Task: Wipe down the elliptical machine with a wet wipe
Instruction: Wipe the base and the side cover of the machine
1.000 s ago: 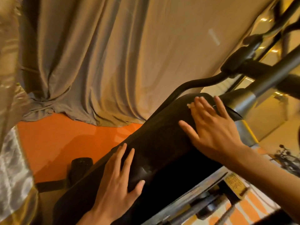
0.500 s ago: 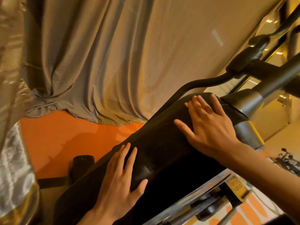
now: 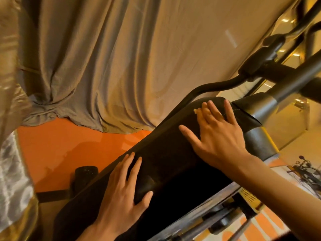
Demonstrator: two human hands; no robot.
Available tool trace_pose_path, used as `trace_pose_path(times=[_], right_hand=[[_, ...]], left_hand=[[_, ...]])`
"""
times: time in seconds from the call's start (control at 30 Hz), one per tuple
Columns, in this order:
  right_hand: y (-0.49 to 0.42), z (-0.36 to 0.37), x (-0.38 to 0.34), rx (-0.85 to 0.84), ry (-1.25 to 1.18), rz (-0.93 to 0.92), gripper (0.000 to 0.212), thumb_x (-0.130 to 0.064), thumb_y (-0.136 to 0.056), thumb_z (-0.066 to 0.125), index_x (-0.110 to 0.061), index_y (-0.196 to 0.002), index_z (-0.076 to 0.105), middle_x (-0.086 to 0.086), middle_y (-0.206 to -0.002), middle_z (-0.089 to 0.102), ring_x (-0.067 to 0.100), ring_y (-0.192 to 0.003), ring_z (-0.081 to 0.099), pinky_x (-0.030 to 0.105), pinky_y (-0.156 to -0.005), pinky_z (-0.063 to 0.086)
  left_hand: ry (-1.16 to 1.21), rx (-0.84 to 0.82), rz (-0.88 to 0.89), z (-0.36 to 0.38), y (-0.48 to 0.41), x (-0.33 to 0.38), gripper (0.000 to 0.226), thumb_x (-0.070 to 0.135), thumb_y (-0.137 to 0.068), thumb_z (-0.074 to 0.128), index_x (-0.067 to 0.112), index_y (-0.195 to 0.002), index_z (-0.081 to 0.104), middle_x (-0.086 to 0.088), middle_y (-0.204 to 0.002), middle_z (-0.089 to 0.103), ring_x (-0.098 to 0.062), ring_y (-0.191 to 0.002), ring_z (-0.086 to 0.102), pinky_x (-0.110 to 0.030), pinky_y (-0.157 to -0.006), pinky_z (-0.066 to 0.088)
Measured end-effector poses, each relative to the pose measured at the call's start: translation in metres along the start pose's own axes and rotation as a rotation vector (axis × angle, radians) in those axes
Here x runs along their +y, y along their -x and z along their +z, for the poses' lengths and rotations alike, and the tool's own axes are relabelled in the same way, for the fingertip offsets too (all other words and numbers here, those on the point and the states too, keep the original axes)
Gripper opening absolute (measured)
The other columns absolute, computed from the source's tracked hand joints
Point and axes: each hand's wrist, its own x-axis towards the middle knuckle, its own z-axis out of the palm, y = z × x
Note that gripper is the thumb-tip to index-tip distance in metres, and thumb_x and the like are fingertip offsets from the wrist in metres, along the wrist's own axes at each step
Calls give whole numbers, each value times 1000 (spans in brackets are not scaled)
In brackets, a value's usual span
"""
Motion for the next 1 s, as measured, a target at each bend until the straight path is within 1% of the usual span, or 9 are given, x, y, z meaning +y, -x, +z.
trace_pose_path(times=[0.1,0.17,0.3,0.43,0.53,0.67,0.77,0.9,1.0], right_hand=[[4,8,-40,1,-127,5,111,-86,-88,-6,-7,-160,28,13,-168,23,23,-159,1,46,-127,-10],[29,23,-81,-36,-236,-134,110,-85,-90,0,-4,-160,25,16,-168,22,24,-159,0,45,-127,-7],[54,29,-91,-58,-226,-330,102,-82,-96,11,-3,-151,46,17,-157,43,27,-156,20,46,-126,-1],[14,10,-19,14,2,-71,102,-80,-93,-7,-13,-160,29,8,-168,23,22,-158,3,49,-126,-13],[1,9,-24,-1,-20,18,105,-81,-90,-11,-12,-162,22,9,-170,13,22,-158,-6,48,-126,-14],[39,25,-87,-76,-251,-241,104,-83,-94,5,-6,-160,29,14,-168,23,24,-159,1,45,-127,-8],[66,21,-65,-78,-224,-363,99,-82,-96,14,-7,-156,39,14,-163,35,23,-157,13,45,-126,-1],[40,1,23,0,-3,-80,99,-81,-94,-1,-15,-161,27,8,-169,20,20,-158,4,51,-128,-3],[8,-1,14,-3,-39,40,106,-85,-88,-7,-15,-163,23,9,-171,14,21,-159,-2,46,-126,-13]], left_hand=[[27,9,-3,-1,0,1,80,73,-96,37,34,-164,21,2,-171,17,-18,-158,18,-52,-119,32],[22,20,31,-1,-1,0,81,77,-97,34,36,-165,18,1,-172,17,-20,-157,20,-50,-118,32],[1,9,15,-1,-1,0,83,79,-96,35,30,-163,28,0,-172,17,-22,-157,20,-49,-117,32],[-10,-12,21,-1,1,-1,79,74,-98,34,34,-165,23,3,-173,10,-17,-159,11,-46,-121,25],[-14,-7,21,0,2,-3,79,68,-95,44,36,-164,22,1,-173,12,-17,-159,11,-48,-120,27],[62,7,29,-2,-1,-1,80,71,-95,45,47,-164,12,-3,-172,20,-23,-159,18,-54,-118,33],[20,-1,42,-3,2,-2,76,74,-96,40,47,-163,16,-1,-172,18,-21,-159,16,-53,-117,32],[-27,-21,62,-1,0,-1,77,75,-97,35,40,-165,19,2,-173,12,-19,-159,11,-51,-117,29],[-52,-4,74,2,-6,4,80,74,-98,35,33,-165,22,4,-173,14,-18,-160,12,-51,-117,30]])
